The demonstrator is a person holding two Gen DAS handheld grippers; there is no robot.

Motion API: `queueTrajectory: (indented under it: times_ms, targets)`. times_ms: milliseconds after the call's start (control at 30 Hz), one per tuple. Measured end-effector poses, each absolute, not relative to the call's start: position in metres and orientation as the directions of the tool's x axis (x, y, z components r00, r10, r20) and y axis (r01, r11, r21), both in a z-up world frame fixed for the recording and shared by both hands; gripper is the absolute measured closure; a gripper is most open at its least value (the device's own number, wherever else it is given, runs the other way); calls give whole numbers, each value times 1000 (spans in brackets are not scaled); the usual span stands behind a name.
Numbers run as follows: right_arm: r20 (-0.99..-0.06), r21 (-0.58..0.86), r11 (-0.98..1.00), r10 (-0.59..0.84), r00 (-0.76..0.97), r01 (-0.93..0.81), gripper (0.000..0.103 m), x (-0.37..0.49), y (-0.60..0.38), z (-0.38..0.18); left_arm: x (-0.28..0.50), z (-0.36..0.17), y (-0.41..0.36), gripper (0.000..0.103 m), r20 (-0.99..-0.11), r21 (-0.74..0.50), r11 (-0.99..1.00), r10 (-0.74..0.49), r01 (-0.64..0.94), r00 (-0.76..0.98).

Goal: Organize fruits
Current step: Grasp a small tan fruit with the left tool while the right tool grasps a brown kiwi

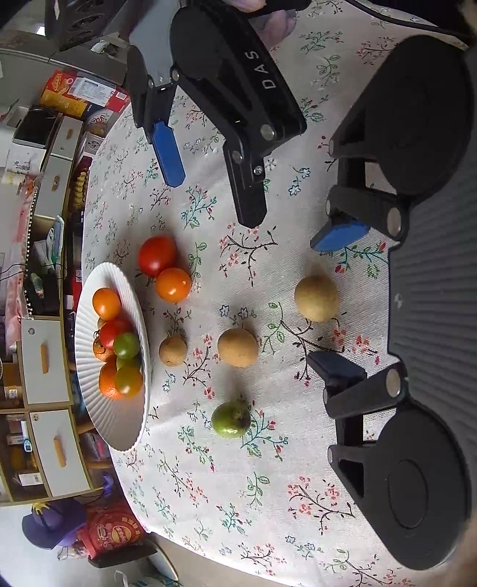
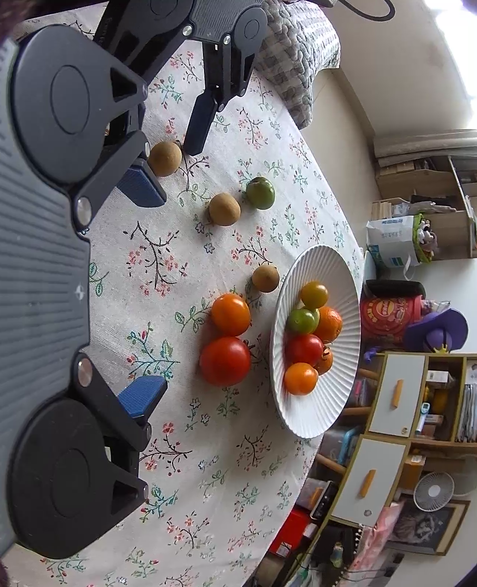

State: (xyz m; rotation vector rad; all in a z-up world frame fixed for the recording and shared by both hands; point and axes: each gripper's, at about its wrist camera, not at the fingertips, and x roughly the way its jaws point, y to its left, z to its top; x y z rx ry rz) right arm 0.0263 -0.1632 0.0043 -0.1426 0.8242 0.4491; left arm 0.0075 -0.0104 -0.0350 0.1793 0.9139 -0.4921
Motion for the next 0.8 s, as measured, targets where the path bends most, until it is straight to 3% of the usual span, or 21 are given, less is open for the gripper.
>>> queueTrajectory:
  times_ms: [100,133,567,667,800]
  targets:
    - [-738,44,897,326,591,-440,5,28,-159,4,10,-32,-7,77,-791,-68,878,-337,475,510]
    - [-738,43,897,326,591,-440,5,28,-158,4,11,-31,-6,79,-791,-75,878,-341,472,508]
    - [-741,41,884,340,579,-466,7,42,-120,7,12,-25,17,79,-802,-41,910,-277,413,530]
    - [-751,52,879,348,562,-474,13,48,-110,6,13,-23,22,79,-805,-42,917,-267,397,530]
    - [-761,74,884,349,547,-461,29,57,-103,4,13,-22,26,79,-806,-39,921,-258,387,533]
